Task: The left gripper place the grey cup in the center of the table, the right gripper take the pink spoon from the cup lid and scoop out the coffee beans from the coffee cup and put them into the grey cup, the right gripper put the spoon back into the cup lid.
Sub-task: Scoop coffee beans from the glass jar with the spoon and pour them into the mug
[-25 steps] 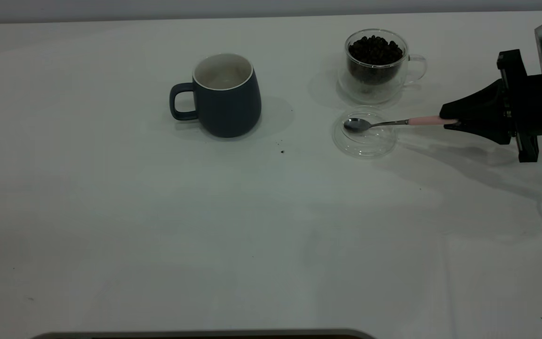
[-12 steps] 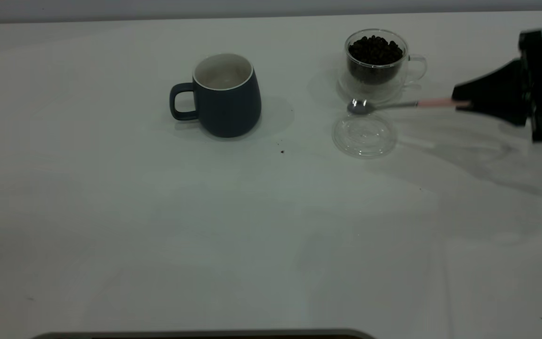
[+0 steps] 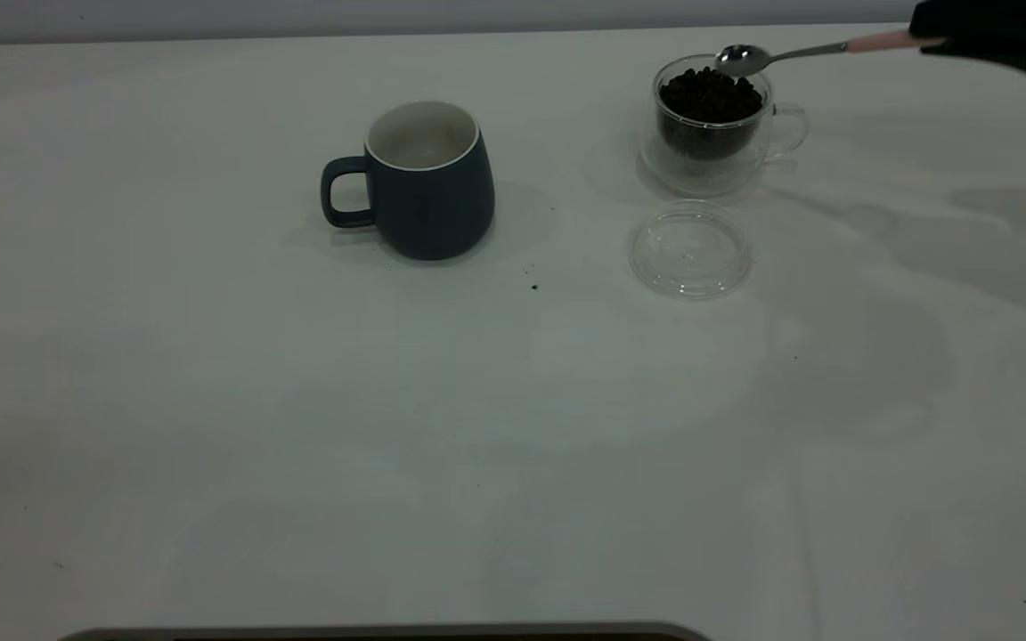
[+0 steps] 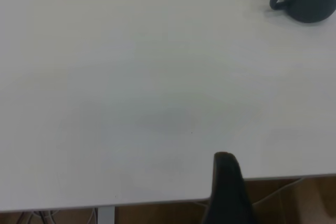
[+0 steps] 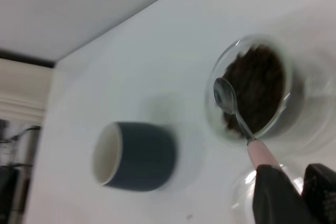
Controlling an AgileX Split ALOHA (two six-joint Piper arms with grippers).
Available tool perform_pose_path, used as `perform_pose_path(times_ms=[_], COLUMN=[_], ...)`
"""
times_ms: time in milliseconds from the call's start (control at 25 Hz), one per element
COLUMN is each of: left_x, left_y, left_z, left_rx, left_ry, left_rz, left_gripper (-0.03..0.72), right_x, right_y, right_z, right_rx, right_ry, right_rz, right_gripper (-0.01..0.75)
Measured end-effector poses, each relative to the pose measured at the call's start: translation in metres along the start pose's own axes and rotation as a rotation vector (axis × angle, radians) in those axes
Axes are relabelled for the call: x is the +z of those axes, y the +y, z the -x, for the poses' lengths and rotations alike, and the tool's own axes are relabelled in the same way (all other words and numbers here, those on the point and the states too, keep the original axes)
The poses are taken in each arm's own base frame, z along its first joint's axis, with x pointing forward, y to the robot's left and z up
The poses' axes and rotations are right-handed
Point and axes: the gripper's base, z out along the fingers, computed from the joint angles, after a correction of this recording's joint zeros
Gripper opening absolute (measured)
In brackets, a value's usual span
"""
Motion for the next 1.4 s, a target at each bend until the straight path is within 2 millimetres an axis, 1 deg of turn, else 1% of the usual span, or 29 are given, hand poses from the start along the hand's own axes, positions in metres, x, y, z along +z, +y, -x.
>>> perform_pose_path(times_ms=[120, 240, 440, 680, 840, 1000, 1160, 1280, 1400], left_x=[0.000, 0.000, 0.000, 0.000, 0.000, 0.000, 0.000, 0.000, 0.000], left_y=[0.000, 0.000, 0.000, 0.000, 0.000, 0.000, 0.000, 0.000, 0.000], left_z=[0.000, 0.000, 0.000, 0.000, 0.000, 0.000, 0.000, 0.000, 0.000], left_rx=[0.000, 0.000, 0.000, 0.000, 0.000, 0.000, 0.000, 0.000, 0.000], left_ry=[0.000, 0.000, 0.000, 0.000, 0.000, 0.000, 0.000, 0.000, 0.000], left_rz=[0.000, 0.000, 0.000, 0.000, 0.000, 0.000, 0.000, 0.000, 0.000], left_gripper=[0.565, 0.565, 0.565, 0.565, 0.565, 0.565, 0.565, 0.565, 0.565], right_x=[0.000, 0.004, 0.015, 0.026, 0.036, 0.044, 0.047, 0.047, 0.050], right_y=[0.000, 0.002, 0.003, 0.010, 0.014, 0.009, 0.007, 0.009, 0.005], right_z=[0.017, 0.023, 0.021, 0.020, 0.017, 0.011, 0.008, 0.007, 0.003], right_rx=[-0.064, -0.117, -0.171, -0.265, -0.334, -0.313, -0.273, -0.227, -0.165], right_ry=[0.001, 0.020, 0.046, 0.050, 0.057, 0.062, 0.066, 0.066, 0.075], right_rz=[-0.054, -0.097, -0.116, -0.128, -0.173, -0.183, -0.157, -0.141, -0.135], right_gripper=[0.114, 0.114, 0.114, 0.114, 0.114, 0.114, 0.114, 0.114, 0.114])
